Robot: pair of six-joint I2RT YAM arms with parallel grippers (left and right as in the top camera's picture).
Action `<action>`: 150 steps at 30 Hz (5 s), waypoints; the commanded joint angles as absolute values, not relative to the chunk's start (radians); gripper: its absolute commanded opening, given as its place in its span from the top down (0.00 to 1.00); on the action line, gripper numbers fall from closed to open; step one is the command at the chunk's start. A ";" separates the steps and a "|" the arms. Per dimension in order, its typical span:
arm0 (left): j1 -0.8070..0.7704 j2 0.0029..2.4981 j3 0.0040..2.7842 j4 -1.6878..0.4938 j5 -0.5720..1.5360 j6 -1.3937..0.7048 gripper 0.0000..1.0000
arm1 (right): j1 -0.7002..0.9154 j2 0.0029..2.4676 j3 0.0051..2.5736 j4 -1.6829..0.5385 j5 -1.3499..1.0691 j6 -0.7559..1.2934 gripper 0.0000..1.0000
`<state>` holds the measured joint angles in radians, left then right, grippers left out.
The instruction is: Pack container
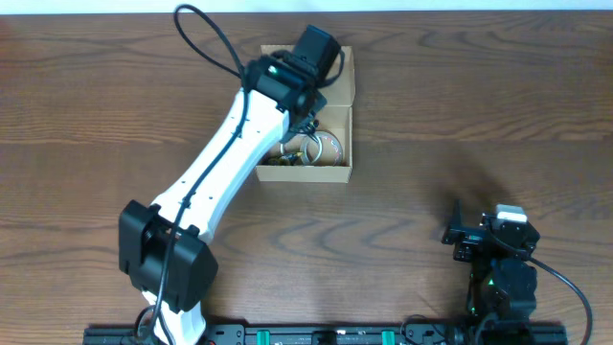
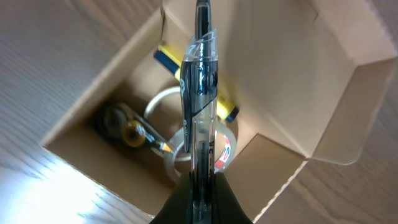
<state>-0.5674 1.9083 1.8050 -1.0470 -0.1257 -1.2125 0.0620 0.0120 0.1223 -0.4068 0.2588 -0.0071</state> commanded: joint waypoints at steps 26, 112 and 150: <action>-0.621 1.984 1.591 -0.729 -0.168 -1.579 0.89 | 0.056 0.007 0.119 -0.408 0.262 0.011 0.01; -0.052 1.565 1.591 -0.757 -0.299 -0.898 0.94 | 0.056 1.729 1.401 -0.466 -0.294 0.070 0.81; 0.041 2.302 1.593 -0.114 0.879 -1.103 0.94 | 0.082 2.211 1.401 -0.016 -0.637 0.572 0.99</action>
<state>0.0551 2.2940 1.5906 -0.1280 0.8391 -1.0821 0.0654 2.1933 1.3811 -0.0273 -0.6136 0.5488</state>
